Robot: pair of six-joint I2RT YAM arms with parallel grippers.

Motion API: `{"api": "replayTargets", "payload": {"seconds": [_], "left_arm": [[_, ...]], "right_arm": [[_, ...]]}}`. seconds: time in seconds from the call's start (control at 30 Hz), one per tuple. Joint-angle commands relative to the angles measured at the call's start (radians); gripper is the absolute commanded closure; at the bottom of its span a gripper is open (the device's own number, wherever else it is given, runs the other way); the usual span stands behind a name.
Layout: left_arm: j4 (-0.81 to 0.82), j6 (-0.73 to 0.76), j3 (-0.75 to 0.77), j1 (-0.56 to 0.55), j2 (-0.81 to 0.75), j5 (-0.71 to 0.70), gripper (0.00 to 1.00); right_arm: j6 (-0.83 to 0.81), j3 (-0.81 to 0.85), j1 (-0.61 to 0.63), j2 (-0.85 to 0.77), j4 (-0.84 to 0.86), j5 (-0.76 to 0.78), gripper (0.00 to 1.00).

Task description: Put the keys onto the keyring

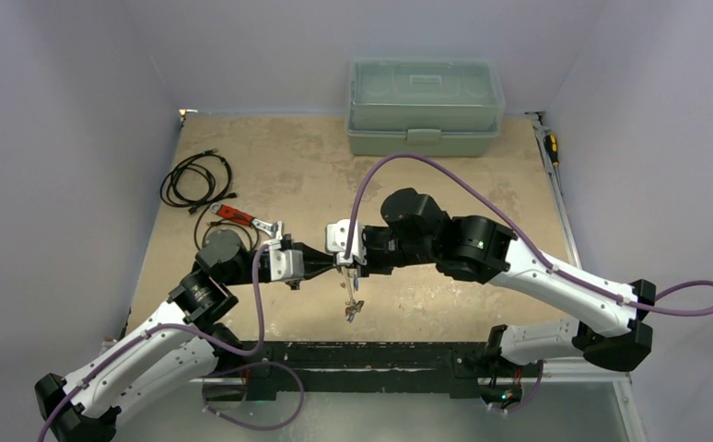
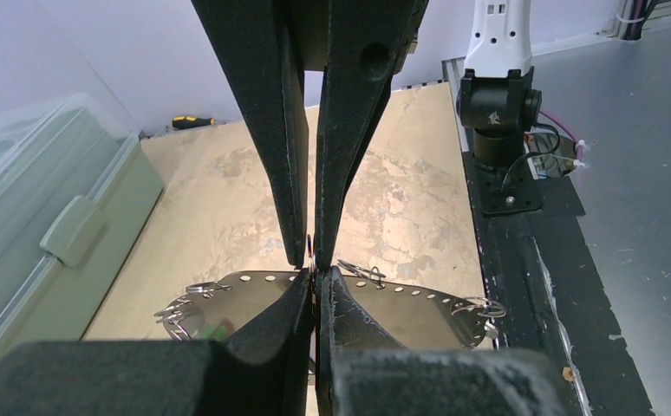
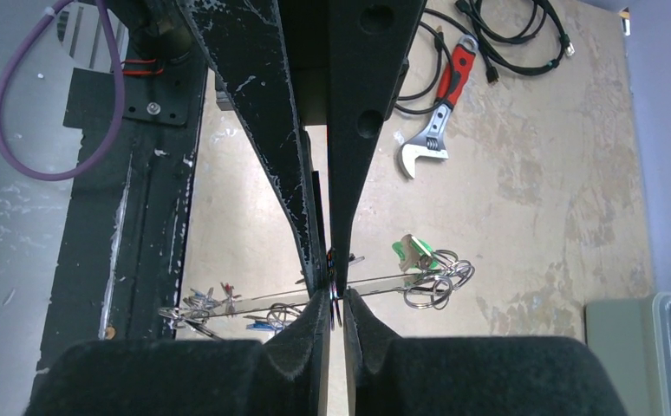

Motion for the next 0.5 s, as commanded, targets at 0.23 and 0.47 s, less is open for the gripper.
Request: {"api": "replayTargets", "payload": {"seconds": [0.23, 0.47], "left_arm": [[0.063, 0.0, 0.034, -0.002, -0.002, 0.041, 1.0], [0.055, -0.001, 0.038, -0.001, -0.011, 0.007, 0.95]], "right_arm": [[0.012, -0.044, -0.005, 0.007, 0.094, -0.017, 0.99], [0.059, -0.155, -0.005, -0.08, 0.291, -0.003, 1.0]]}}
